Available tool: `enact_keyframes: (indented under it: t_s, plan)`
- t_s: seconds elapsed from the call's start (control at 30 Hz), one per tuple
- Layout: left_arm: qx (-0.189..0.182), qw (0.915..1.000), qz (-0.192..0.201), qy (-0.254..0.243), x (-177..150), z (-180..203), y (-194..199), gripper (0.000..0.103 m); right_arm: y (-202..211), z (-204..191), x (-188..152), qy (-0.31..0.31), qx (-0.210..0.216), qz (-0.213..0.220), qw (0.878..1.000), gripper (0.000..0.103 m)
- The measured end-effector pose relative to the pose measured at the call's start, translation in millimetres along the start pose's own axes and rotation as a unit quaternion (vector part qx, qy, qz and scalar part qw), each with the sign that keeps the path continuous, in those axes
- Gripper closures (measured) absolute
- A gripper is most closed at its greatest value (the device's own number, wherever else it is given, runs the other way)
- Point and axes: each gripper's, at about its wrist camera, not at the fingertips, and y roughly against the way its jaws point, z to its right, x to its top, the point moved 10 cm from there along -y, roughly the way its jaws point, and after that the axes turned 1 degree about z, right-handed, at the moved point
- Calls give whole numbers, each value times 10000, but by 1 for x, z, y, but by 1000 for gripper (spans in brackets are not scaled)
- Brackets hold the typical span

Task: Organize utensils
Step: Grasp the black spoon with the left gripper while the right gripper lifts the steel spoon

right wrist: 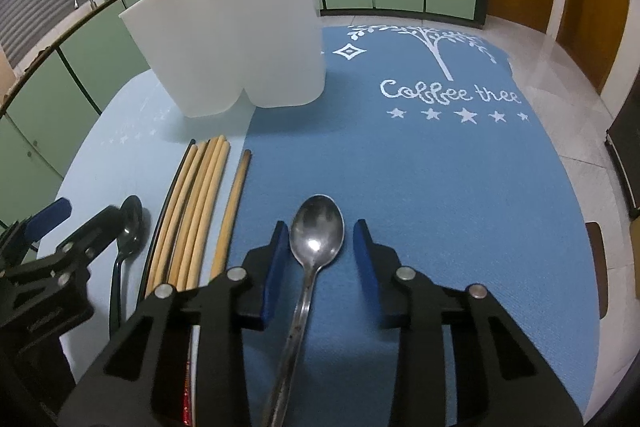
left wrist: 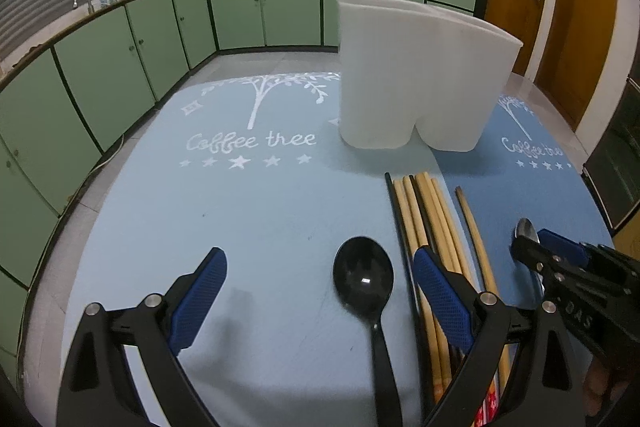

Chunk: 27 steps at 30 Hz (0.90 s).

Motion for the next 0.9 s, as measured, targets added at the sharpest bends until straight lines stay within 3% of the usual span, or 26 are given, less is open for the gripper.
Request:
enact_keyframes:
  t_s: [0.23,0.7,0.9]
  plan:
    - [75,9998,-166,3,-2,0,-17,11,0,-1,0,81,-63,62,9999,70]
    - [-134,9988,-464,54,-10,7,-30,26,-2,-2,2,-25,-30,-93,9999,68]
    - [-264,9988,-413,-53,-13,18,-20,63,-2,-3,0,38,1,-224,9997,75]
